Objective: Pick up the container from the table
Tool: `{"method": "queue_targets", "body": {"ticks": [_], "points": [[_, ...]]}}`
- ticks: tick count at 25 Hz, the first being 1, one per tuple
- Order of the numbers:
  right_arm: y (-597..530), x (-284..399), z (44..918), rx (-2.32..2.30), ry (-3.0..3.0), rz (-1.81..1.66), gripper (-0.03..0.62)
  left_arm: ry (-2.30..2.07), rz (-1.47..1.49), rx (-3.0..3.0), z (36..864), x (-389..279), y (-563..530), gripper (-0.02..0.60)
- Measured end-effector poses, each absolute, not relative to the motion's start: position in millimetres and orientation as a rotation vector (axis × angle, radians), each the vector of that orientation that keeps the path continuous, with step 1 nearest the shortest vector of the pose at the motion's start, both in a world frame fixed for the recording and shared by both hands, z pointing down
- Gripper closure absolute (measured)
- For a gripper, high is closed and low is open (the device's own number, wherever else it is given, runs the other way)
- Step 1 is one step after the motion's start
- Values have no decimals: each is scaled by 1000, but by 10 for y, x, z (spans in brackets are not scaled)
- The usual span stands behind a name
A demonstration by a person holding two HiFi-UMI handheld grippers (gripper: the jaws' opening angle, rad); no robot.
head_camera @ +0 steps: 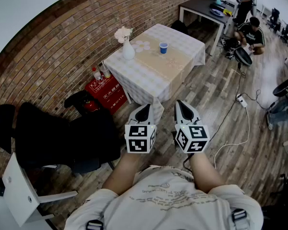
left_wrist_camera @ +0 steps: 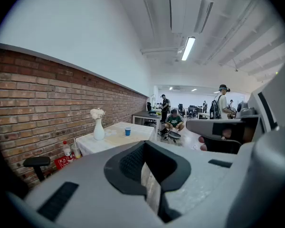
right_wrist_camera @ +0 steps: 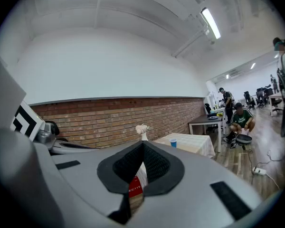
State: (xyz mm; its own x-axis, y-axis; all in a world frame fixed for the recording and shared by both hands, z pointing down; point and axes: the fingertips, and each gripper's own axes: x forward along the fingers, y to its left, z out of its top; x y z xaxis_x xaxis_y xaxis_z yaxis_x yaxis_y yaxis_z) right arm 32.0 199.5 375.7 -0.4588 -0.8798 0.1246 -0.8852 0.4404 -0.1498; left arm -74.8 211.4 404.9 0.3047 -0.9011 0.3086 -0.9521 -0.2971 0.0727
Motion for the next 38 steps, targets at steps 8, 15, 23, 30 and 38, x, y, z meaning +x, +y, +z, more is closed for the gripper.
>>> {"method": "queue_targets", "body": {"ticks": [8,15,23,30,38], "points": [[1890,172,3808,1621,-2637,333,594,-1648,306,2346,4113,-827,1991,578],[2152,408,3877,1613,-2661,330,592,-1653,326,2361,4188,-528,2251,578],[1754,265,3857,1651,-2637,356,592,-1634,327,2373,4156,-701,1856,578],[1644,404,3956,1633,-2662,330,592,-1664,344,2375,4234,-557,1761,578],[1035,458,3962,1627,-2688,303,592,-1673,368,2384,4278,-461,1200,578]]}}
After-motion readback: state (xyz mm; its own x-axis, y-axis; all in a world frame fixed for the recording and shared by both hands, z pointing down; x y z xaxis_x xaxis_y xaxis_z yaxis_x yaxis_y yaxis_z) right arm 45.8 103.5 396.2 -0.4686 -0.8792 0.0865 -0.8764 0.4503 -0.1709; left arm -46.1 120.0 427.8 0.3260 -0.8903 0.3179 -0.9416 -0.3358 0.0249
